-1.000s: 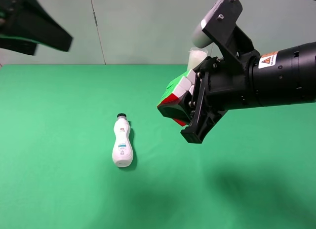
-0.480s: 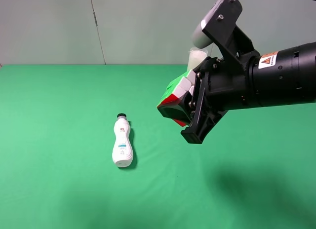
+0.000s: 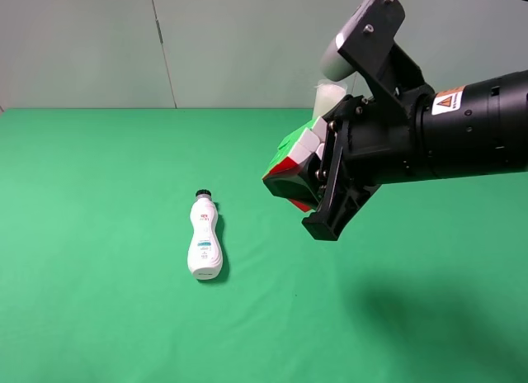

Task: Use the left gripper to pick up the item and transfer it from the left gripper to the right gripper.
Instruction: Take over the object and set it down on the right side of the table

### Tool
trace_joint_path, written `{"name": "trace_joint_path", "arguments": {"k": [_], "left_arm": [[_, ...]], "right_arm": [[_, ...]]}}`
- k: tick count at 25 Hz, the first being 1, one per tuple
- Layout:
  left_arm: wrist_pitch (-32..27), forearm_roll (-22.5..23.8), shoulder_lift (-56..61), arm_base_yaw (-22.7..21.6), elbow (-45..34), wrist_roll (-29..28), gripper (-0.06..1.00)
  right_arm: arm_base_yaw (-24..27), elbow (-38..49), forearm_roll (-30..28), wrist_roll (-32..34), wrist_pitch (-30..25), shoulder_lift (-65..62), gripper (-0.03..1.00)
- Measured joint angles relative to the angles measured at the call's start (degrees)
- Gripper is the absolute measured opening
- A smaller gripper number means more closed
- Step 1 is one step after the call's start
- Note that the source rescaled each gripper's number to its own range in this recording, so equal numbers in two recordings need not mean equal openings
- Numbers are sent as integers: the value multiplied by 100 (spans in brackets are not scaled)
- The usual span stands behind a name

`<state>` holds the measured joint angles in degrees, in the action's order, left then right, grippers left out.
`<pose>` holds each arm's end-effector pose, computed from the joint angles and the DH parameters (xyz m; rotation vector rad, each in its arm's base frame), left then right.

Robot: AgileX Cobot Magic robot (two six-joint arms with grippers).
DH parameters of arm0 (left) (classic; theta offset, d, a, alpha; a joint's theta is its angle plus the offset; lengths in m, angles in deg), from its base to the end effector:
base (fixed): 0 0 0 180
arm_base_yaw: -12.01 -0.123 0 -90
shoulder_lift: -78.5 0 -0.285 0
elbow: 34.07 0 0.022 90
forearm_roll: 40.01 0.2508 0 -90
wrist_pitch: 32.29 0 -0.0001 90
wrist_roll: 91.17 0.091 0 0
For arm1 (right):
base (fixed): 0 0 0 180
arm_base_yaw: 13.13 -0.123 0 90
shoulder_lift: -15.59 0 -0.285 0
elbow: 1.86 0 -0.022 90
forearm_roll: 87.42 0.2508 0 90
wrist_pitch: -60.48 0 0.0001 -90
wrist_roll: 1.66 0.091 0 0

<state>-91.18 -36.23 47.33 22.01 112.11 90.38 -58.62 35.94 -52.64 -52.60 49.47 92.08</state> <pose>0.0497 -0.0035 0.3458 0.2216 2.1487 -0.0044 0.1657 0.1828 0.2672 -1.1783 1.8313 0.4072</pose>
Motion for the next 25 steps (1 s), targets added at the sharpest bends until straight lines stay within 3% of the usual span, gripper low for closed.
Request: {"name": "trace_joint_path", "arguments": {"k": [7,12,25], "left_arm": [[-420,-30,1262,0,-832,-11,99],[-652,-417,1807,0,-1154,-17,99],[-278,-632,1950,0,-1496,-17,99]], "right_arm": [[0,0,0,7,0,0,0],[0,0,0,24,0,0,0],[0,0,0,44,-5,0,0]]}}
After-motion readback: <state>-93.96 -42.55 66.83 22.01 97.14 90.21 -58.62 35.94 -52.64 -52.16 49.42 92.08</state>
